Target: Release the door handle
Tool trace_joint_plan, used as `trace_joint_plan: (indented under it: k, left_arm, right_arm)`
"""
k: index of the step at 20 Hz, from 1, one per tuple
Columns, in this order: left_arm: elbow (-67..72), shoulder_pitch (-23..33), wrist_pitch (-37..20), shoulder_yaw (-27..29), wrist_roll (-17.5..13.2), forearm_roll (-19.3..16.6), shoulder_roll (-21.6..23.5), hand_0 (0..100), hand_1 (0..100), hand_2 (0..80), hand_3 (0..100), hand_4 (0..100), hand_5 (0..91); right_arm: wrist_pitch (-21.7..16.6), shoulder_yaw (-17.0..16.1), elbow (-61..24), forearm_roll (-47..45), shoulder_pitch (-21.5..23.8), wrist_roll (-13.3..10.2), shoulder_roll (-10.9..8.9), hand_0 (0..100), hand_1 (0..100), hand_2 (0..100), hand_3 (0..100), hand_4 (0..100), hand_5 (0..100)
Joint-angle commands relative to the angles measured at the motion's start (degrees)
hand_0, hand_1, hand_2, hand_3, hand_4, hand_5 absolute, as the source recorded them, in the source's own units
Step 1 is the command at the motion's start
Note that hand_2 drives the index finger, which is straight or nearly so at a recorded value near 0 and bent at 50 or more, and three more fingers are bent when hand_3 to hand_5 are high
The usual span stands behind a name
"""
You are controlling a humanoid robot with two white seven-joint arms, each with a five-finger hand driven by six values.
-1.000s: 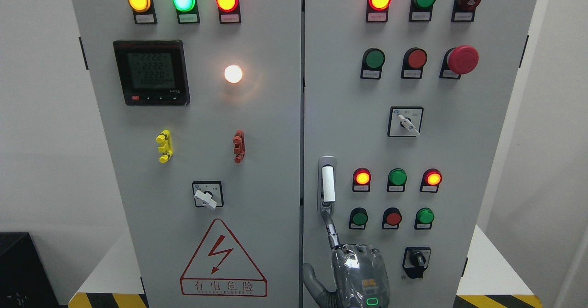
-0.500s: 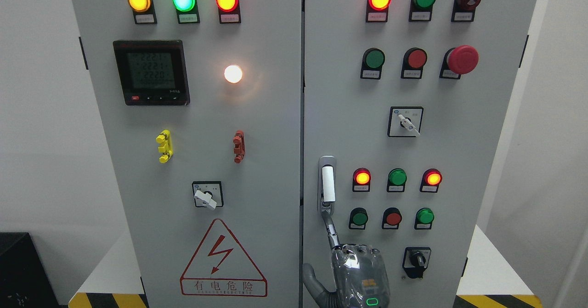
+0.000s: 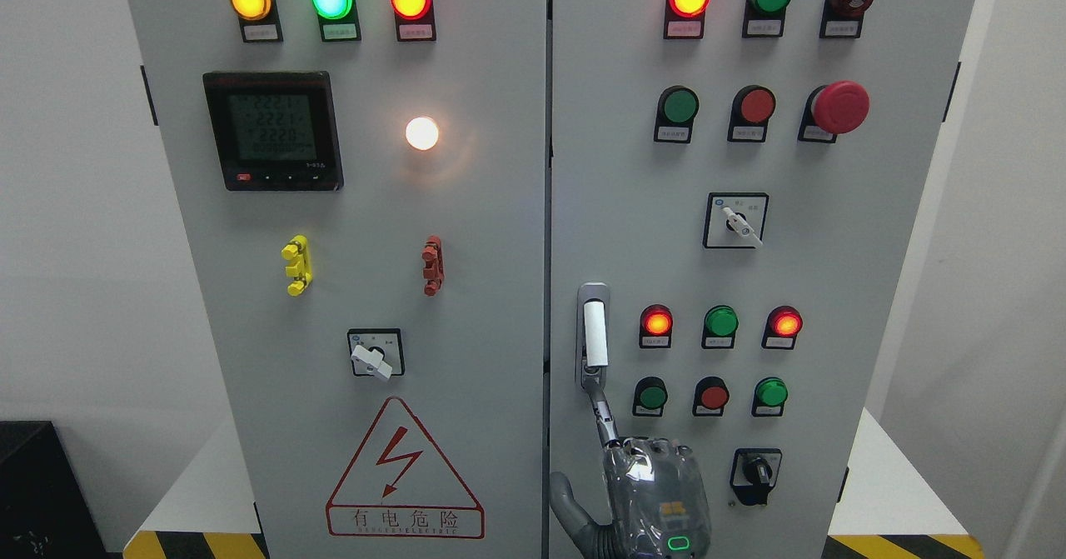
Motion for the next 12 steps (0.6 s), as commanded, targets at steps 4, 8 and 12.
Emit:
trace_joint_plan:
  k: [4,8,12]
  left_arm:
    - [-0.97,0.0,-0.03,-1.14,-0.03,0.0,0.0,0,0,2.3,9,1,0.0]
    - [-0.97,0.0,-0.03,-1.14,0.06,0.0,0.0,0,0,2.3,9,1,0.0]
    - [-0.88,0.0,-0.03,-1.14,0.06,0.0,0.0,0,0,2.5,9,1,0.0]
  right_arm:
    - [-0.16,0.02,-2.43,-0.08,0.08,-0.05,0.07,36,38,7,100,100,99]
    - [-0.08,-0.6,-2.6,-0.25,0.08,-0.49,0.07,36,38,24,100,99,98]
    - [-0.08,-1.21,-3.39,-0.6,0.08,-0.57,0.07,40,36,36,100,90,96]
